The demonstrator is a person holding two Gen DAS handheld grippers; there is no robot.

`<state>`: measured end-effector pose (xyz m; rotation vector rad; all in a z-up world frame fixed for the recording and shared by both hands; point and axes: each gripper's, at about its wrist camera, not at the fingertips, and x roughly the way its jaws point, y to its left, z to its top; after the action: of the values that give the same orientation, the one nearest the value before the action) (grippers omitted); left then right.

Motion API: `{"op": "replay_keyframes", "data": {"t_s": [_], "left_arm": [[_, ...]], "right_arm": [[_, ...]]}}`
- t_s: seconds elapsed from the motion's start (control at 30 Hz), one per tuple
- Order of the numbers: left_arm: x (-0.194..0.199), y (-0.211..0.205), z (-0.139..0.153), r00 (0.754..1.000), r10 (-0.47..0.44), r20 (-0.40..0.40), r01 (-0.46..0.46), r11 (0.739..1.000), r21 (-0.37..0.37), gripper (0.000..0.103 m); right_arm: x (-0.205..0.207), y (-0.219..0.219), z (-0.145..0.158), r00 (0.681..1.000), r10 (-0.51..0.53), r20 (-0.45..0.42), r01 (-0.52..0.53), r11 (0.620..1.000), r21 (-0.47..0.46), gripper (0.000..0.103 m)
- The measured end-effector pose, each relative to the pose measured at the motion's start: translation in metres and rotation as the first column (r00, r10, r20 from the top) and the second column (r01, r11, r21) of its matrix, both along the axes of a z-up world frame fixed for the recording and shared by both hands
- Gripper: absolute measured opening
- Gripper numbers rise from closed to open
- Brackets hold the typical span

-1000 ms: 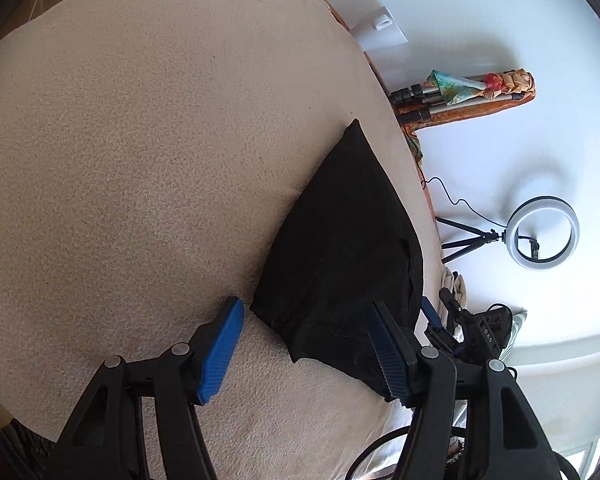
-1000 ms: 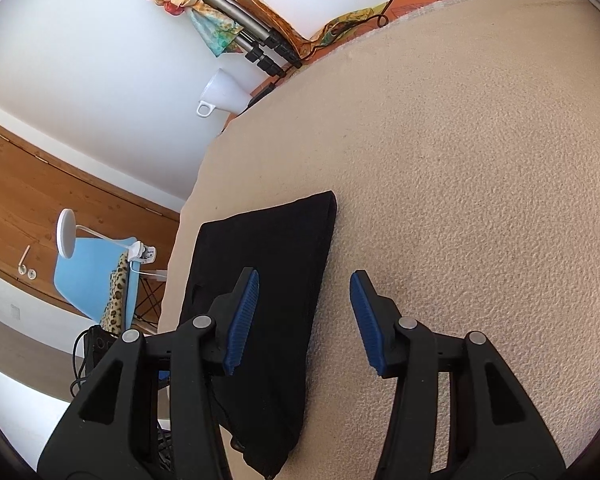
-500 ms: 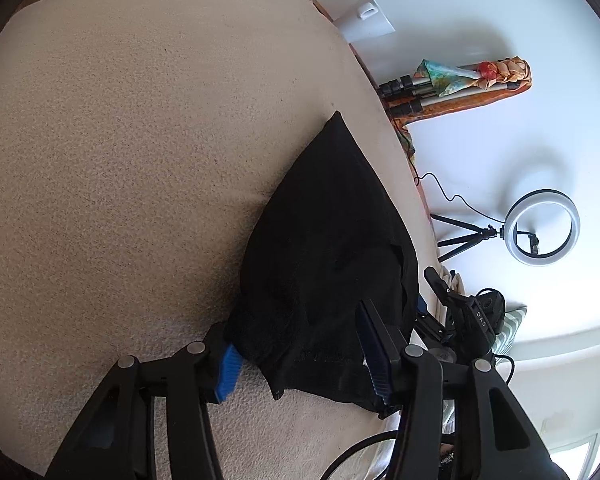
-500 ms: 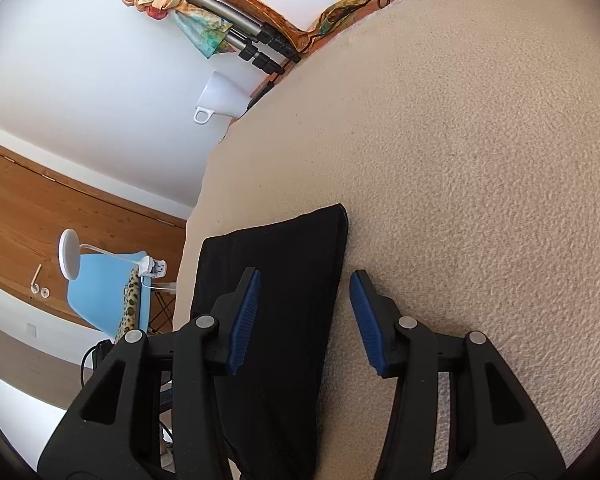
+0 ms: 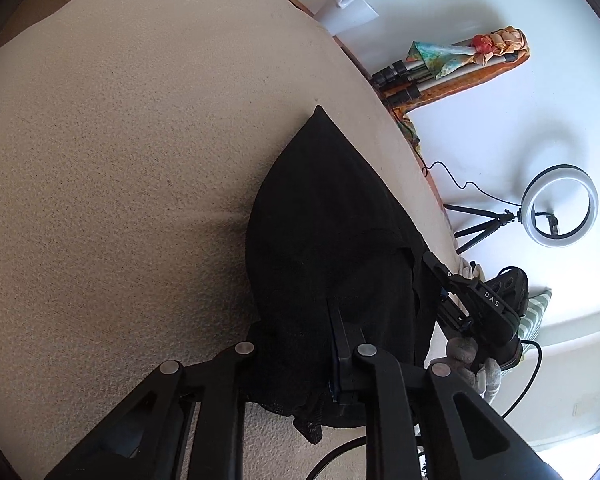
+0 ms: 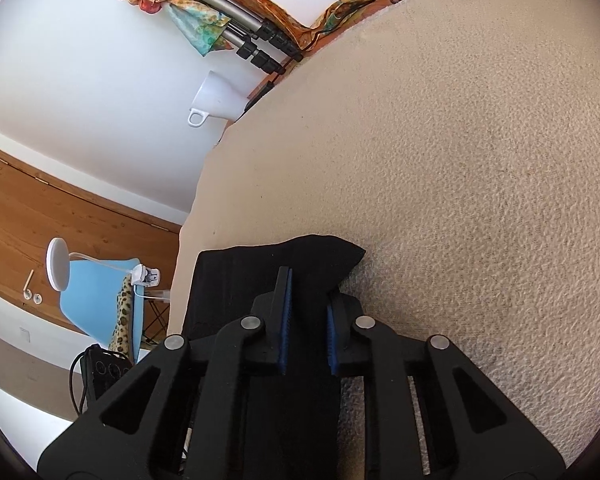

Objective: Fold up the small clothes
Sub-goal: 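Carry the folded shirt with the left gripper onto the white tote bag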

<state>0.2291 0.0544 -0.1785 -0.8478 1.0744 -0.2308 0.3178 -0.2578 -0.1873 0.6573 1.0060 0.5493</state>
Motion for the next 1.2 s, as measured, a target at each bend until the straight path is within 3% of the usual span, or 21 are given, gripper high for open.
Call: {"op": "replay_keyframes", "data": {"t_s": [0.2,0.67,0.97,1.2], "left_arm": [[0.000,-0.010,0.018,0.996,-0.052,0.073,0.047,0.997,0.068,0.008],[-0.008,-0.055,0.056,0.972,-0.143,0.187,0.127,0.987,0.093,0.007],[0.005,-0.118,0.074,0.950,-0.227,0.216,0.217,0.974,0.072,0.007],[0.020,-0.184,0.093,0.916,-0.311,0.253,0.302,0.950,0.074,0.007]], "right_arm": [[-0.005,0.005,0.021,0.999,0.005,0.046,-0.003,1.000,-0.031,0.008],[-0.018,0.001,0.081,0.991,0.047,0.126,-0.033,0.994,-0.104,0.006],[-0.031,-0.054,0.114,0.985,0.009,0.170,0.013,0.991,-0.130,0.006],[-0.045,-0.118,0.139,0.978,-0.054,0.203,0.083,0.987,-0.138,0.006]]}}
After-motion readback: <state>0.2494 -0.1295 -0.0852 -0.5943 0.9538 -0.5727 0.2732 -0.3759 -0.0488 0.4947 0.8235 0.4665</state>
